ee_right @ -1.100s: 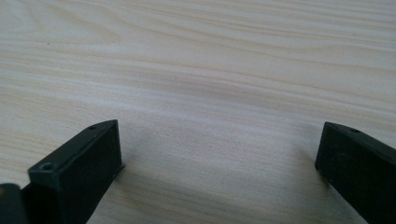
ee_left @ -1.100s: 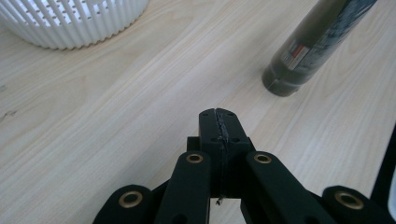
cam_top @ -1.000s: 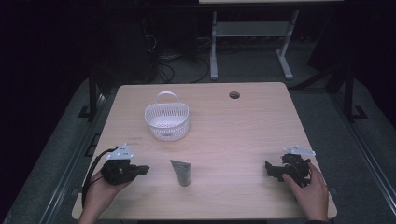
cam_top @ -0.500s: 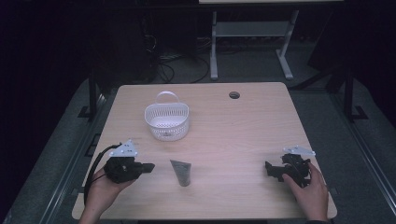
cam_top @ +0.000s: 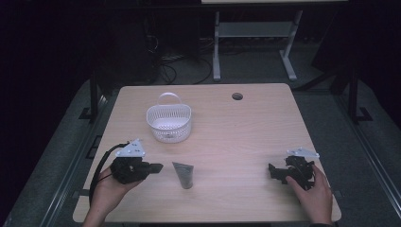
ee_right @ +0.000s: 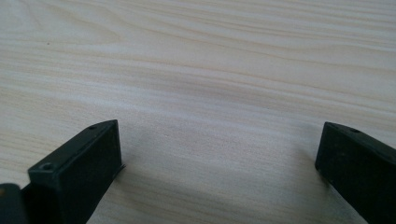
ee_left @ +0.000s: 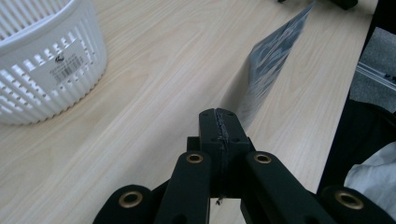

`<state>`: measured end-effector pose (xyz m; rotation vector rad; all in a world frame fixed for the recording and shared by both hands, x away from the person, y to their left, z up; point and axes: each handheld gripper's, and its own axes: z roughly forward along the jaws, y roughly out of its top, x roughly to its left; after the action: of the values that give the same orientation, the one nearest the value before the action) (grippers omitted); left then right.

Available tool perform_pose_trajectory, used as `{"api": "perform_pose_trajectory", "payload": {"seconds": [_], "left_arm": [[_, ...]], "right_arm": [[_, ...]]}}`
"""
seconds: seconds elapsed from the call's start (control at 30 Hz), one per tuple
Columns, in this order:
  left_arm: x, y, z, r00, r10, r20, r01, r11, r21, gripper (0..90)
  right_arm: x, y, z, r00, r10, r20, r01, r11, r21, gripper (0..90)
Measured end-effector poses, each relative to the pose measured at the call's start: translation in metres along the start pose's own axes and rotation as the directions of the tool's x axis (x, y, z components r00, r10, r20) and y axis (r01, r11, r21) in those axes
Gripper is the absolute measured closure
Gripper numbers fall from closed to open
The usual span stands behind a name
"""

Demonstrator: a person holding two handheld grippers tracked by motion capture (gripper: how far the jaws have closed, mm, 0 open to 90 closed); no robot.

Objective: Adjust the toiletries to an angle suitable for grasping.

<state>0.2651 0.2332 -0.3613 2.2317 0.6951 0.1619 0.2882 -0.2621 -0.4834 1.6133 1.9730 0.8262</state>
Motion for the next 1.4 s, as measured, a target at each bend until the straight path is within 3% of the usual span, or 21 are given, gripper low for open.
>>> {"api": "perform_pose_trajectory", "payload": {"seconds": [0.67, 1.4], "left_arm": [[-0.016, 0.026, 0.004, 0.9971, 0.07, 0.029, -0.07, 0.9976, -0.005, 89.8], [-0.008, 0.037, 0.016, 0.9959, 0.088, 0.024, -0.088, 0.9961, -0.008, 89.8]], "right_arm": [[0.0, 0.0, 0.0, 1.0, 0.0, 0.0, 0.0, 1.0, 0.0, 0.0], [0.0, 0.0, 0.0, 1.0, 0.0, 0.0, 0.0, 1.0, 0.0, 0.0]]}}
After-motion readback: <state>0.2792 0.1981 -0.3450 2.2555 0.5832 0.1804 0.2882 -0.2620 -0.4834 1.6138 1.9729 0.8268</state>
